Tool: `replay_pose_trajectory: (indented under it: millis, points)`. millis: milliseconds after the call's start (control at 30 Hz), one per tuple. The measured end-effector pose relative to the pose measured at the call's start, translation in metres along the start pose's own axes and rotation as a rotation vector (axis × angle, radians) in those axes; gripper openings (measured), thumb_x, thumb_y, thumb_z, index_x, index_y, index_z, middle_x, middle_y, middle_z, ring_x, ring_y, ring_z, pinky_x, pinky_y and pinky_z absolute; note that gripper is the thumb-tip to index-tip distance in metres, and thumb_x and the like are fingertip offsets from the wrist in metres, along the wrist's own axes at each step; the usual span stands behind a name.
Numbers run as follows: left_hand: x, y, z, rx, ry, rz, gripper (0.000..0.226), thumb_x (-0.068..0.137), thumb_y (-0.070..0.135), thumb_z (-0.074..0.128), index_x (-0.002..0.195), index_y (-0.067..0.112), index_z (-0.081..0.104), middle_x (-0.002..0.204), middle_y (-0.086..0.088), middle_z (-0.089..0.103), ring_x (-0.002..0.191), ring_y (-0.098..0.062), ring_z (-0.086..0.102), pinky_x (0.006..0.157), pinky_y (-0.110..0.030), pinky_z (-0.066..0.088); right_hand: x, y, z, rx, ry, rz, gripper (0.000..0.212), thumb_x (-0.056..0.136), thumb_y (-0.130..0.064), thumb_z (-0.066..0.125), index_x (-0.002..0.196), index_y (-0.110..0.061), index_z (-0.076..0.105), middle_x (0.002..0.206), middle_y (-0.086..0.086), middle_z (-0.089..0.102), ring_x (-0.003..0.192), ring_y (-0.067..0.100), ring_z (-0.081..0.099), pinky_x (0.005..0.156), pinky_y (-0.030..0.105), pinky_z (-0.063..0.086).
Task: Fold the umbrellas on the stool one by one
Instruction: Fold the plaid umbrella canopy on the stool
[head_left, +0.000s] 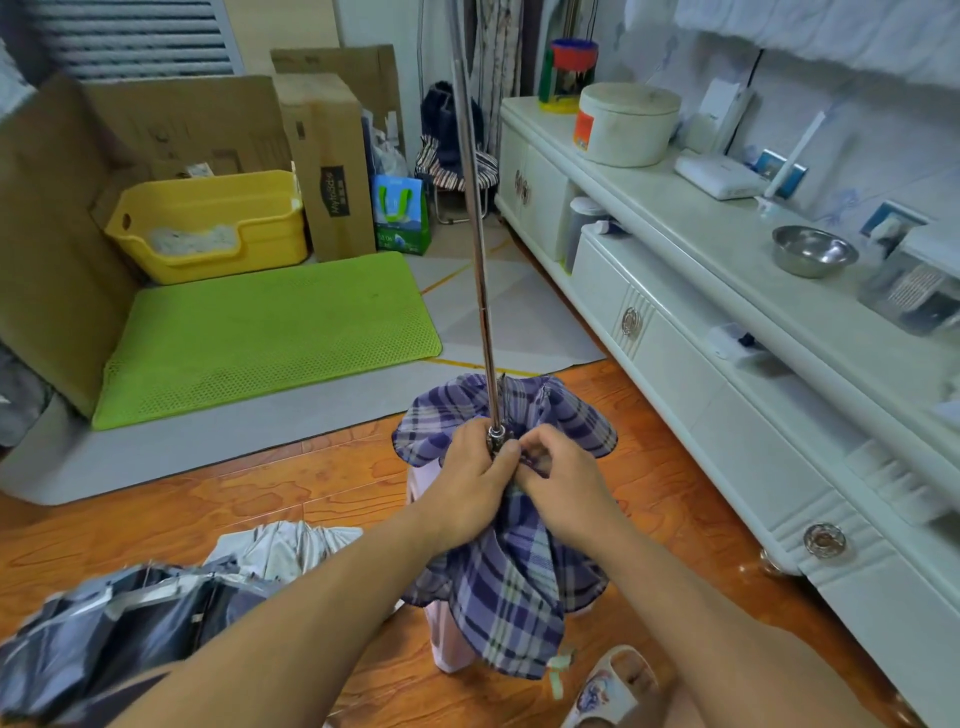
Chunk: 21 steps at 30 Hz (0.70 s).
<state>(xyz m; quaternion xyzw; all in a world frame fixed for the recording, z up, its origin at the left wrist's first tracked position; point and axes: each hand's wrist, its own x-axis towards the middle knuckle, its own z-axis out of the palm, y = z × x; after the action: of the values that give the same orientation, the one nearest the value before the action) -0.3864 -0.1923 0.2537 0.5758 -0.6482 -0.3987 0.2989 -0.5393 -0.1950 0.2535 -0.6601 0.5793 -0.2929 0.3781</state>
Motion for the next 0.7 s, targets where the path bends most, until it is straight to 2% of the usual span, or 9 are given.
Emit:
replay_pose_trajectory:
  millis: [100,167,233,300,367,467,533,600,700]
  points:
    - [0.006,-0.004,0.001,-0.042,0.01,-0.036,0.027,0.101,0.049,0.052,0.107,0.025,0.041,0.113,-0.002,0.045,0.106,-0.019,0.048,0.091,-0.034,0.042,-0.005,-0.001,-0.004,0.05,-0.104,-0.034,0.012,0.095,-0.018,0.065,0.093,-0.028,0.06,0.088,-0.009,0.067,0.081,0.009,0.066,0.072,0.039,0.053]
    - [0.009,-0.006,0.0,-0.016,0.018,-0.034,0.026,0.099,0.05,0.055,0.101,0.03,0.038,0.11,0.001,0.043,0.098,-0.014,0.045,0.081,-0.025,0.038,-0.006,-0.001,-0.008,0.057,-0.163,-0.035,0.01,0.096,-0.018,0.062,0.099,-0.028,0.063,0.092,-0.006,0.069,0.088,0.014,0.068,0.079,0.044,0.056]
    - [0.009,-0.007,-0.002,0.032,0.039,0.003,0.023,0.101,0.043,0.056,0.099,0.029,0.038,0.105,0.002,0.043,0.091,-0.009,0.043,0.074,-0.015,0.034,-0.004,0.0,-0.017,0.046,-0.165,-0.021,0.016,0.096,-0.018,0.062,0.106,-0.027,0.069,0.099,-0.009,0.072,0.095,0.006,0.069,0.087,0.036,0.057]
    - [0.007,-0.005,-0.003,0.103,0.025,0.067,0.02,0.104,0.034,0.053,0.101,0.023,0.037,0.1,0.004,0.041,0.086,-0.005,0.042,0.072,-0.011,0.033,0.001,0.0,-0.027,0.007,0.021,-0.02,0.017,0.096,-0.018,0.063,0.108,-0.027,0.07,0.102,-0.011,0.072,0.091,-0.001,0.067,0.083,0.025,0.056]
    - [0.004,-0.005,-0.002,0.123,-0.05,0.115,0.018,0.105,0.028,0.051,0.1,0.02,0.036,0.098,0.002,0.04,0.081,-0.007,0.04,0.068,-0.018,0.031,0.009,0.003,-0.037,-0.031,0.258,-0.013,0.024,0.097,-0.018,0.062,0.119,-0.028,0.065,0.112,-0.01,0.063,0.084,-0.003,0.064,0.079,0.019,0.052]
    - [0.001,-0.002,0.0,0.095,-0.149,0.131,0.017,0.105,0.026,0.049,0.109,0.016,0.037,0.106,-0.006,0.044,0.092,-0.022,0.045,0.081,-0.033,0.038,0.018,0.009,-0.047,-0.094,0.237,-0.017,0.043,0.1,-0.019,0.061,0.14,-0.032,0.054,0.126,-0.012,0.048,0.087,-0.002,0.059,0.087,0.022,0.048]
    - [0.001,-0.003,0.0,0.125,-0.128,0.142,0.019,0.105,0.027,0.05,0.114,0.015,0.038,0.106,-0.005,0.047,0.094,-0.016,0.048,0.078,-0.022,0.04,0.02,0.011,-0.048,-0.126,0.146,-0.049,0.031,0.101,-0.018,0.059,0.13,-0.029,0.065,0.121,-0.01,0.055,0.094,-0.001,0.058,0.086,0.013,0.042]
    - [0.002,-0.002,-0.002,0.142,-0.08,0.122,0.018,0.105,0.026,0.052,0.109,0.016,0.037,0.096,-0.001,0.047,0.08,0.0,0.045,0.068,-0.011,0.037,0.017,0.011,-0.047,-0.135,0.123,-0.068,0.02,0.101,-0.017,0.06,0.113,-0.027,0.073,0.109,-0.011,0.062,0.097,-0.002,0.057,0.079,0.008,0.039]
    - [0.007,-0.005,-0.007,0.086,-0.074,0.051,0.021,0.104,0.028,0.053,0.109,0.015,0.038,0.096,-0.006,0.051,0.085,-0.013,0.05,0.07,-0.018,0.041,0.008,0.006,-0.04,-0.078,0.07,-0.083,0.016,0.099,-0.018,0.065,0.109,-0.024,0.075,0.102,-0.015,0.067,0.093,-0.007,0.06,0.074,0.004,0.042]
